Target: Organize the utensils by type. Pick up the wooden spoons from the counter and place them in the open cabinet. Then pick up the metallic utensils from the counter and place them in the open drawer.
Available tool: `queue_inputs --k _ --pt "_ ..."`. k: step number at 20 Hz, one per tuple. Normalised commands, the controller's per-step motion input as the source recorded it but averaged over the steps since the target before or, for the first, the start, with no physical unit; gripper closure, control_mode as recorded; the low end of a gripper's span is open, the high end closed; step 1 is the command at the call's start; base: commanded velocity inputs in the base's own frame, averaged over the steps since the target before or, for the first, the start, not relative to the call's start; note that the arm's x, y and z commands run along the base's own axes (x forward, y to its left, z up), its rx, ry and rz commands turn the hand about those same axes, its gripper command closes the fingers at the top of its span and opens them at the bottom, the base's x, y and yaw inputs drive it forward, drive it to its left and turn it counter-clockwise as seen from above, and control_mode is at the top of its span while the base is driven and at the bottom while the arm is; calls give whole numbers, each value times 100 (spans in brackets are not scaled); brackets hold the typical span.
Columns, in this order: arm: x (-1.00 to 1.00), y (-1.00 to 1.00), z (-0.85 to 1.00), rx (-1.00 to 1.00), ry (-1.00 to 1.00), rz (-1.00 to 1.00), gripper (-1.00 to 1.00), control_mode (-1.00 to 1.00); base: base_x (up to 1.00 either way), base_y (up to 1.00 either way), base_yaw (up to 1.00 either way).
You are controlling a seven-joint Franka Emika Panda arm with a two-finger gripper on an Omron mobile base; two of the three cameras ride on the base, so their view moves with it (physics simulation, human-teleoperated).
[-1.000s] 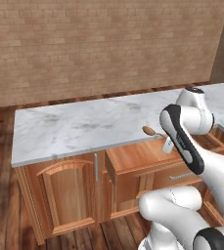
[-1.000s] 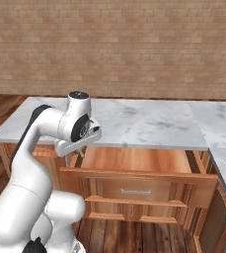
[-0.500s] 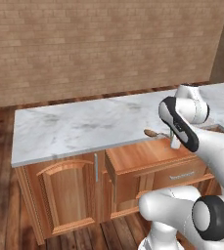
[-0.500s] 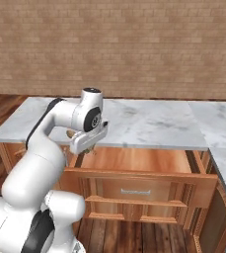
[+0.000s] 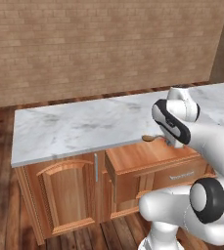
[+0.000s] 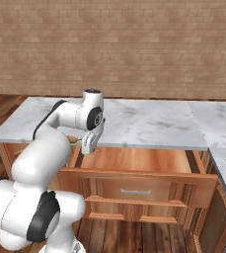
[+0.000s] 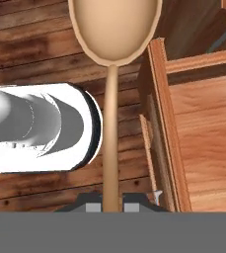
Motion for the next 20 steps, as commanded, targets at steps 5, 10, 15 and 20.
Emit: queue_inputs --k 5,10,15,20 --pt "24 -3 -23 0 -13 31 100 -100 0 0 0" --pt "29 -9 -30 0 -6 28 100 -100 0 0 0" --pt "11 -1 -17 0 3 4 100 -100 0 0 0" --pt "9 0 0 0 6 -7 100 -100 0 0 0"
